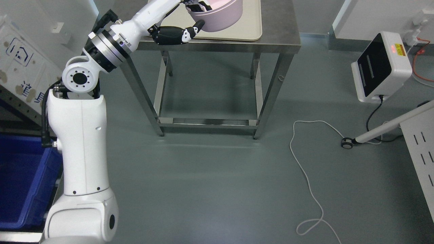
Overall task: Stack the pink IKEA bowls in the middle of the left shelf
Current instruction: 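Carry the stacked bowls in the left hand while turning toward the blue bins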
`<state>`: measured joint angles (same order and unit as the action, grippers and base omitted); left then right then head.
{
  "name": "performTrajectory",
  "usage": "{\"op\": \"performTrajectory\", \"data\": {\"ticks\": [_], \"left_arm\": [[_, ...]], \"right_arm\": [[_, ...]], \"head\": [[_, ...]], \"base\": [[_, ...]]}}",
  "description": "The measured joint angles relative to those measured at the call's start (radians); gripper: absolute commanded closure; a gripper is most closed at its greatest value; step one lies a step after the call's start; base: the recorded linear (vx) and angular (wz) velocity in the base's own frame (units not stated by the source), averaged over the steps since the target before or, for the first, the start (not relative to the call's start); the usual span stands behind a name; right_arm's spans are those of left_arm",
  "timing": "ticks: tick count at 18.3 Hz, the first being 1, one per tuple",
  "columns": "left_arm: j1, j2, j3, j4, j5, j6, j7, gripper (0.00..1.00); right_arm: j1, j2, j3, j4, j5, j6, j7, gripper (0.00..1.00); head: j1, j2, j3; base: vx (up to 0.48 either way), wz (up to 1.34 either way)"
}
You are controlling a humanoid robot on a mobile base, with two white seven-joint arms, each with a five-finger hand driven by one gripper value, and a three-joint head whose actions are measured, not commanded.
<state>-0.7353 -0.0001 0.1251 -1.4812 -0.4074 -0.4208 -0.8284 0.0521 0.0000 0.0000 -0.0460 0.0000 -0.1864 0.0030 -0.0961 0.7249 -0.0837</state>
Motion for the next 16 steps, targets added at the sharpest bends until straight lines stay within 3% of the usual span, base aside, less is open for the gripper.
{"op": "performTrajectory", "data": {"ticks": [11,16], "left_arm": [[-0.01,0.0,0.016,-0.016,0.001,0.004,0.003,0.97],[-0.015,0.0,0.021,-0.018,0.001,0.012,0.004,0.97]], "right_arm": [[0.0,0.0,0.0,0.0,0.0,0.0,-0.003,0.0],[0.0,0.0,0.0,0.0,0.0,0.0,-0.005,0.0]], "head": [[0.0,0.0,0.0],[0.0,0.0,0.0]], "base": [[-0.424,0.27],[-0.326,0.87]]}}
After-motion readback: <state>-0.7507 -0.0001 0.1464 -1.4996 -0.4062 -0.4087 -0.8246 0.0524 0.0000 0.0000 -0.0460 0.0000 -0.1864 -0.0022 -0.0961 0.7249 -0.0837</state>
